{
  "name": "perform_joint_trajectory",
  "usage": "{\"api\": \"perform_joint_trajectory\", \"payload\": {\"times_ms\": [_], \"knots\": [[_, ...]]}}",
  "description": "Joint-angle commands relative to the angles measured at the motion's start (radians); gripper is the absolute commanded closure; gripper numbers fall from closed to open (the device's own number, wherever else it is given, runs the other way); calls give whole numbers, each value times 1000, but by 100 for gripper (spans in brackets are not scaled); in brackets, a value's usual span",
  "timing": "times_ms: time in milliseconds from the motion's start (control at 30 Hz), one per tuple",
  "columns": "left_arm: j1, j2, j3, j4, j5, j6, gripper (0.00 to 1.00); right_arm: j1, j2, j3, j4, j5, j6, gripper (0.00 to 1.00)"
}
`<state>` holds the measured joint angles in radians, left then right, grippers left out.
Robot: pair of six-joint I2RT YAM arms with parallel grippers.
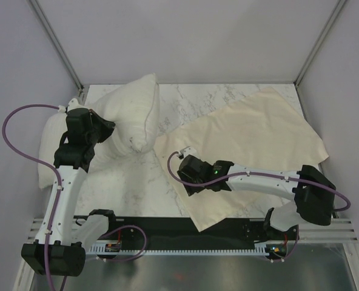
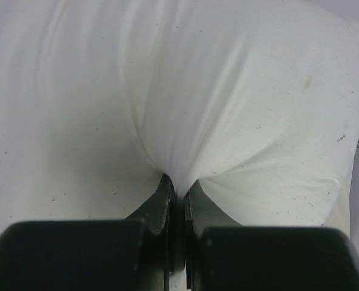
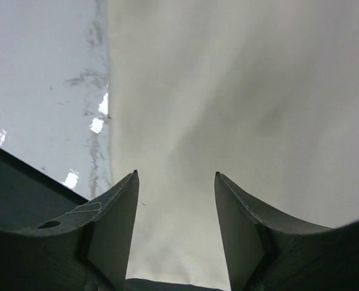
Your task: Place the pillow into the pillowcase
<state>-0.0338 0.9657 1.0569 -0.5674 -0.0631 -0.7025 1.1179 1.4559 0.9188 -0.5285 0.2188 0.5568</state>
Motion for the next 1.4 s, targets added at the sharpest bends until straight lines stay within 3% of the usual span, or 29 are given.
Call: {"api": "perform_joint_trajectory", "payload": {"times_ms": [0,367,733,800,900,1033,1067,1367], "knots": [[31,-28,25,32,-75,23,98,7,70,118,-8,4,-103,39],[31,-27,75,1,-73,40,98,40,245,204,87,-59,-155,53],[31,-44,49,1,-86,38,98,86,327,210,105,-41,-147,52],[31,-47,51,1,-86,40,98,92,328,213,105,-38,-146,55],[31,-51,51,1,-87,40,98,95,320,209,105,-38,-146,68],[31,-55,49,3,-90,41,98,97,317,210,101,-35,-150,88],[31,-53,49,1,-90,41,98,97,313,213,101,-33,-152,100],[31,-55,41,1,-86,43,98,62,202,215,108,-10,-132,100]]}}
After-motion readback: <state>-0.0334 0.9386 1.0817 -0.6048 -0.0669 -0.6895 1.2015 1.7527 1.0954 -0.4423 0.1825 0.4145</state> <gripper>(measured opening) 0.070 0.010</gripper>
